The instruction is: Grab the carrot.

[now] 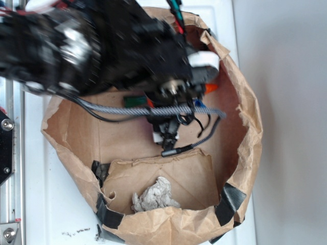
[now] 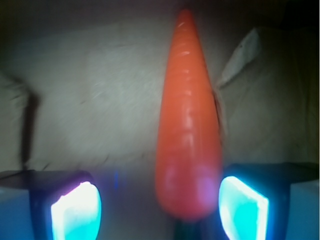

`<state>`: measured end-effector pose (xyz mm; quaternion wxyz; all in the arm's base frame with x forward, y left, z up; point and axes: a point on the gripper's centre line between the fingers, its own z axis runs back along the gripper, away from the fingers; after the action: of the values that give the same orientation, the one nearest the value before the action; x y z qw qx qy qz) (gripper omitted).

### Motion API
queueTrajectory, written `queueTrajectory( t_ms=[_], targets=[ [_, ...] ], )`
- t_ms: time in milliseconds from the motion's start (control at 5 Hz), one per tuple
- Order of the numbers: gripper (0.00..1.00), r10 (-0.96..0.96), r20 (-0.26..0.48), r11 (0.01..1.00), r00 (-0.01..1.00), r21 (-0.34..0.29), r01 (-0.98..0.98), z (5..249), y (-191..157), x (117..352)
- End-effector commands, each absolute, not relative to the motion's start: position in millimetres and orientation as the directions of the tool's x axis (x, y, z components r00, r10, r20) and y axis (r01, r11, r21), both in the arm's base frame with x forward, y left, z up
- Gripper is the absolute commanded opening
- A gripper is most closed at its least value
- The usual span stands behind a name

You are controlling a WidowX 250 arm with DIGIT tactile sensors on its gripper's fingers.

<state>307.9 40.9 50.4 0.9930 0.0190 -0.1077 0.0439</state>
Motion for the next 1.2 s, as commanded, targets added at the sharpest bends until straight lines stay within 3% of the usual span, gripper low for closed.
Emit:
queueTrajectory(
  t_ms=[0, 200, 400, 600, 800, 1000],
  targets=[
    [1.0, 0.07, 0.295, 0.993, 0.953, 0.075, -0.096, 55, 38, 340],
    [1.0, 0.071, 0.309, 0.991, 0.949, 0.083, -0.102, 55, 38, 343],
    [0.0, 0.087, 0.34, 0.986, 0.936, 0.107, -0.131, 58, 37, 339],
    [0.0, 0.107, 0.363, 0.98, 0.925, 0.121, -0.161, 63, 40, 338],
    [0.0, 0.141, 0.377, 0.98, 0.916, 0.079, -0.184, 87, 46, 334],
    [0.0, 0.174, 0.353, 0.983, 0.919, -0.005, -0.184, 130, 53, 318]
  ],
)
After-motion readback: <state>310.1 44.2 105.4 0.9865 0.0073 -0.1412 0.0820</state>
